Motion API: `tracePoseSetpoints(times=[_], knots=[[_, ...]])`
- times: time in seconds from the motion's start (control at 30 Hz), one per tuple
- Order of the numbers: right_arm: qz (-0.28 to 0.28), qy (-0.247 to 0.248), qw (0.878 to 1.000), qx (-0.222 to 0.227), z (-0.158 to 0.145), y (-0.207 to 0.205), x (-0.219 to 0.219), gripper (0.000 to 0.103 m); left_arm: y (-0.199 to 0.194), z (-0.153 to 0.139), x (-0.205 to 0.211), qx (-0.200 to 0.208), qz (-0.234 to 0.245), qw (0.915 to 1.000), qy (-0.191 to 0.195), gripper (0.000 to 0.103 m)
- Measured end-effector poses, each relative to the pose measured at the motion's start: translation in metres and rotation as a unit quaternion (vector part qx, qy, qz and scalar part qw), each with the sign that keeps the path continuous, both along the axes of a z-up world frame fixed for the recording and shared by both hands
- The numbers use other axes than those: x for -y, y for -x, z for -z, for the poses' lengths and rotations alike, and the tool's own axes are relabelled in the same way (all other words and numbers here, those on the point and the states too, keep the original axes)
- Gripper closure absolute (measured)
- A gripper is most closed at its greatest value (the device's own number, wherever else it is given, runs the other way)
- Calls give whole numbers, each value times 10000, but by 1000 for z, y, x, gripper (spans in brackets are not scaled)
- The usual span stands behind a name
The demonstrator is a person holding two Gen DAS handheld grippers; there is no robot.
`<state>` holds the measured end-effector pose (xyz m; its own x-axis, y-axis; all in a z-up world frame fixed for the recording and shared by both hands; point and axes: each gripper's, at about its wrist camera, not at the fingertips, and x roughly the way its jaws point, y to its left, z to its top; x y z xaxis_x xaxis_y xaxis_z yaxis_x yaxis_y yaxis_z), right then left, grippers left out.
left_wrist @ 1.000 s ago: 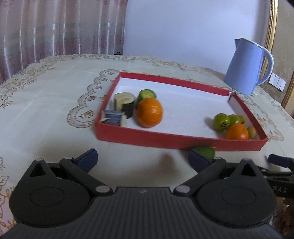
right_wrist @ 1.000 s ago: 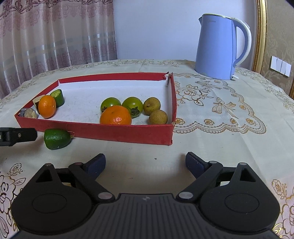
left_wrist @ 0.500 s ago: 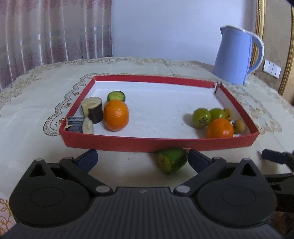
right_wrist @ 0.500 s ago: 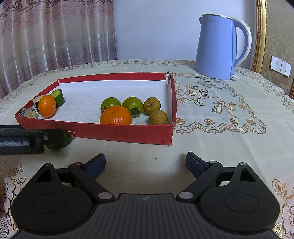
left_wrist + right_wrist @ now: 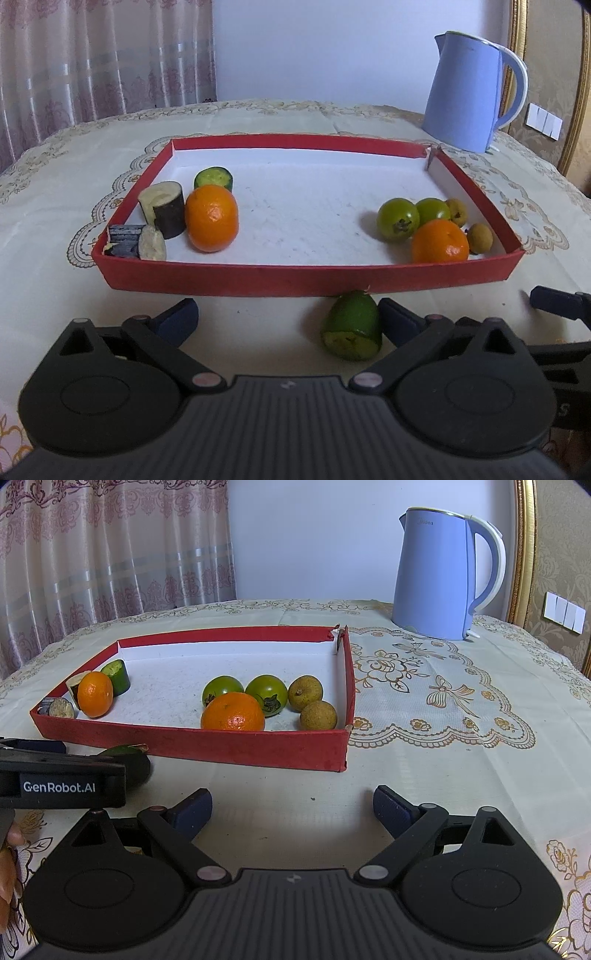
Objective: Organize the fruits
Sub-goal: 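Move the left gripper toward the green lime beside the tray, then grasp the green lime with the left gripper and lift it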
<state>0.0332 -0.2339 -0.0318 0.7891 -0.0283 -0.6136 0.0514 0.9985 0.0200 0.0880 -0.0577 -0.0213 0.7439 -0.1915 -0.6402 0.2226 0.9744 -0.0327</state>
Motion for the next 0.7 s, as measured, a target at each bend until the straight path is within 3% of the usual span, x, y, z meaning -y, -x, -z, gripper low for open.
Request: tracePoseSetpoints(times=[0.3,0.37,0.7], knots=[[-4,11,10000,-1,0,0,-1,8,6,-1,-1,155,161,9997,132,18],[-5,26,10000,-6,0,0,-1,8,8,-2,-1,173,265,9993,191,29],[-7,5,10000,5,0,0,-1,8,18,-4,3,290,733,9964,303,64]])
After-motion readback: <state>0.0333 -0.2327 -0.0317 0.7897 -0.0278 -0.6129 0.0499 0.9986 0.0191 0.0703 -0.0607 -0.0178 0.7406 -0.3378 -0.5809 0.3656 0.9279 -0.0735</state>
